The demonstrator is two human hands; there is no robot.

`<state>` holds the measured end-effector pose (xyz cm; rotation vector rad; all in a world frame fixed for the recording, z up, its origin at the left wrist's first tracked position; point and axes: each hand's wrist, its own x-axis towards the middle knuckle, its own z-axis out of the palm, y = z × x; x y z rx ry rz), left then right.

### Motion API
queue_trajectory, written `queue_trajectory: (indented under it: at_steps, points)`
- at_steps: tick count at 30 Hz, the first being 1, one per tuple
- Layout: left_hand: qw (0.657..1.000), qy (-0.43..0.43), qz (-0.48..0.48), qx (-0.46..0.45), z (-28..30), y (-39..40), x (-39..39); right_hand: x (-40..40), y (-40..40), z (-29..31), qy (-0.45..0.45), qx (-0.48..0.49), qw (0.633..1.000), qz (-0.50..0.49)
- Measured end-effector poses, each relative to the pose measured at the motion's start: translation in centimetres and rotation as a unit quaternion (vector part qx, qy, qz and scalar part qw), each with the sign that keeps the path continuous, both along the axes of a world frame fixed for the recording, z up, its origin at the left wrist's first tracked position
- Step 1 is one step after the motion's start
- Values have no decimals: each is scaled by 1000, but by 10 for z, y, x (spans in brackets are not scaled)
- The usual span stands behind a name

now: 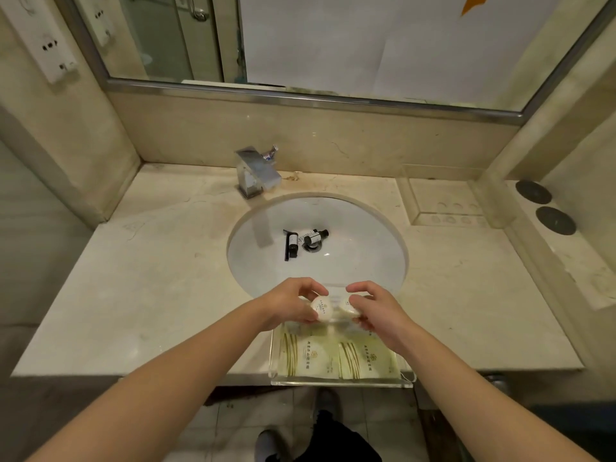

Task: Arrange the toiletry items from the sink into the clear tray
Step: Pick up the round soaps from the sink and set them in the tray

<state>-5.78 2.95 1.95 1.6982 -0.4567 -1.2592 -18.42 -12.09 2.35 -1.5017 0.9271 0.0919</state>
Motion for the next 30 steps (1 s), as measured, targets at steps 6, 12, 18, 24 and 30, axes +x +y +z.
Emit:
queue_trajectory:
  at_steps: [6,12,18,24,30]
  points:
    - [995,-75,-46,51,1,11,1,-11,8,-7,19,-23,998,61]
    - [988,-111,-82,75,-7,13,-6,-21,8,-14,36,-38,992,116]
    - [980,-117,-137,81,-8,-2,-19,-35,-1,-18,51,-141,978,142]
    - [976,-123,-163,79,-12,-19,-35,-51,-9,-24,57,-239,951,190]
    - [962,-164,-202,76,-17,-33,-47,-70,-17,-29,92,-335,912,220]
